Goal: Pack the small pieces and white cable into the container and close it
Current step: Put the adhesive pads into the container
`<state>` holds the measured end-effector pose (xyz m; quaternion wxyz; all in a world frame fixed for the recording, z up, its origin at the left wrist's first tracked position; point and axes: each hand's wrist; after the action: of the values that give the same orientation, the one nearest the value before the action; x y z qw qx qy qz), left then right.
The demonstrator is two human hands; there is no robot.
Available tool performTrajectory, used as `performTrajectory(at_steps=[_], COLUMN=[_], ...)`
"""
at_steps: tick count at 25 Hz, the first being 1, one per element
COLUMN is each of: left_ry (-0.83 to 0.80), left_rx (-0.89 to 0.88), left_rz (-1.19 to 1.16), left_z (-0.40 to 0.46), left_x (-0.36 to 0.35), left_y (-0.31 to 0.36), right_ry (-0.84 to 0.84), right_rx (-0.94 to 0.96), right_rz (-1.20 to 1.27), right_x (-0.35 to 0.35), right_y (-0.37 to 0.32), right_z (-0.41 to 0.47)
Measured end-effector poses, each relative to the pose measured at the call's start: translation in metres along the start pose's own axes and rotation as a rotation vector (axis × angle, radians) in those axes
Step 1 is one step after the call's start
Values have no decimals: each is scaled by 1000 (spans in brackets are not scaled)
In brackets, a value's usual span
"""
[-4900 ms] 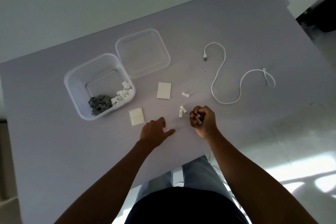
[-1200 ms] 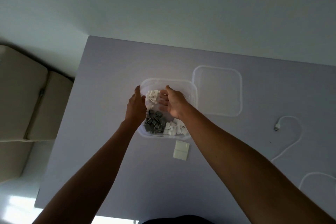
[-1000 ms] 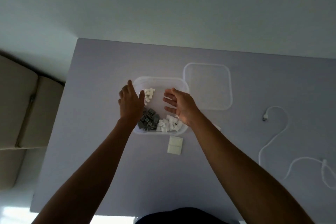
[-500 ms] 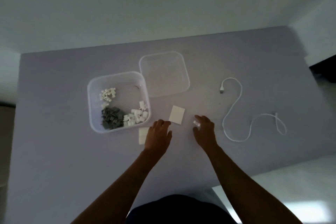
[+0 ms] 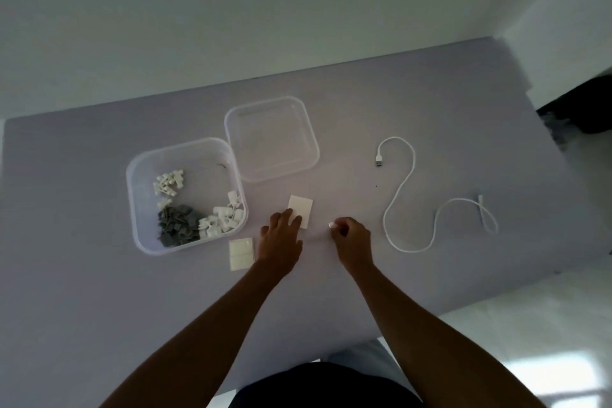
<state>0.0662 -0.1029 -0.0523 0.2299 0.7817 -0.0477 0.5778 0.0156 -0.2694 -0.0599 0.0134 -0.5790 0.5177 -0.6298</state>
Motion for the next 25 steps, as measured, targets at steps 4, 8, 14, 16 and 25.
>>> performTrajectory(at_steps=[4, 8, 14, 16, 25], left_ry=[65, 101, 141, 199, 160], left_rx=[43, 122, 115, 118, 178], left_rz=[-75, -100, -125, -129, -119], left_z=[-11, -24, -37, -44, -83], left_x=[0, 0, 3, 7, 4], left_y=[-8, -17, -33, -45, -118], right_ry=[-88, -175, -327, -356, -422], right_rx=[-114, -32, 159, 232, 530], right_rz=[228, 318, 223, 149, -315], right_x=[6, 1, -41, -64, -166], right_y=[-43, -102, -177, -200, -252], right_z=[17, 29, 37, 40, 40])
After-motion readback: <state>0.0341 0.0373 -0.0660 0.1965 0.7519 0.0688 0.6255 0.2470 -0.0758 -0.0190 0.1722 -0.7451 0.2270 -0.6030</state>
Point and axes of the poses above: each hand's wrist, its own z-axis towards the middle knuckle, its own x-axis out of the back of the hand, y = z × x, and after that the axes turned 12 degrees about y, right-handed
